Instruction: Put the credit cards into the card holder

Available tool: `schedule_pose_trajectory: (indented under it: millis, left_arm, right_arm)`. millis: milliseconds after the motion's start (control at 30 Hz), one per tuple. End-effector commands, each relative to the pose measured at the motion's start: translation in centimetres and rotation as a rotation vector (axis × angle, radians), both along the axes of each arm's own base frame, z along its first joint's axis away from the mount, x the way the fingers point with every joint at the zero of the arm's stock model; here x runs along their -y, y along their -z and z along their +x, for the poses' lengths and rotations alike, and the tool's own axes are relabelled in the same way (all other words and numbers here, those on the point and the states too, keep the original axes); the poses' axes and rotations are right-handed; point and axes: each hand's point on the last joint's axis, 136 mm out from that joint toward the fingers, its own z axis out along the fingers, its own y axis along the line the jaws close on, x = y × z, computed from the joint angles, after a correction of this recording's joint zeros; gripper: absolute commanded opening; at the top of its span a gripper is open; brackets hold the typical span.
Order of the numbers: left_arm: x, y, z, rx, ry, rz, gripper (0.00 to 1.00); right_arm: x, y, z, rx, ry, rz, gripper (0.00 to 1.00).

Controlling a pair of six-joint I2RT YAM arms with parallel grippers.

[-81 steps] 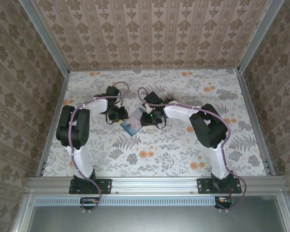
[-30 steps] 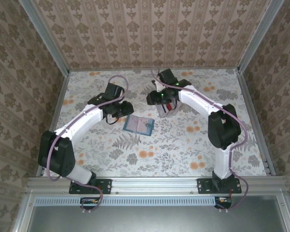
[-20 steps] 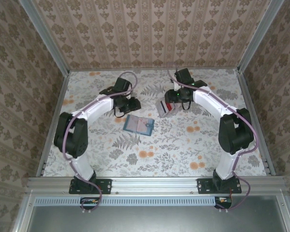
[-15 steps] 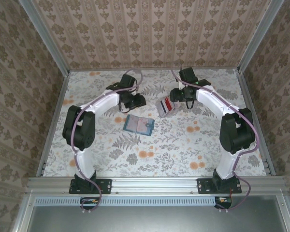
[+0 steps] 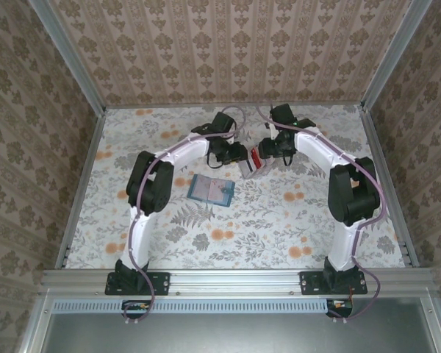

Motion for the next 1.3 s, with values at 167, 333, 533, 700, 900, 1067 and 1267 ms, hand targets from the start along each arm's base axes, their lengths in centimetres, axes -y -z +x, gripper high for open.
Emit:
schedule_pose_trajectory:
  millis: [167,333,533,700,900,1067,1267]
  left_arm:
    - [-0.2,1.8,0.2,-0.007,0.024,0.055,0.37]
    - [-0.7,3.2,-0.2,-0.033,0.021,0.073,0.37]
    - [-1.0,3.7,-0.6,-0.046,0.012,0.072,0.37]
    - [-1.0,4.0,-0.9,-0.054,0.014,0.076,0.37]
    - [-1.0,3.9,-0.9,-0.054,0.012,0.071,0.37]
    - [-1.1,4.2,-1.1,-0.058,0.013,0.075,0.37]
    - [-1.1,4.2,-1.2,-0.059,0.011,0.074,0.37]
  right_arm:
    - [-0.3,0.0,0.3,-0.029,-0.019,0.008,0.59]
    - [0.0,0.2,0.4,-0.037,-0.015,0.000,0.59]
    - [-0.6,0.8,0.7,-0.057,-0.015,0.035,0.60]
    - [-0.2,2.0,1.0,-0.083,-0.002,0.015,0.60]
    - [1.0,3.0,1.2,-0.095,0.019,-0.049,0.60]
    - [1.9,2.8,1.3,-0.074,0.044,-0.061,0.60]
    - [2.5,2.5,1.3,-0.069,0.056,-0.073,0.59]
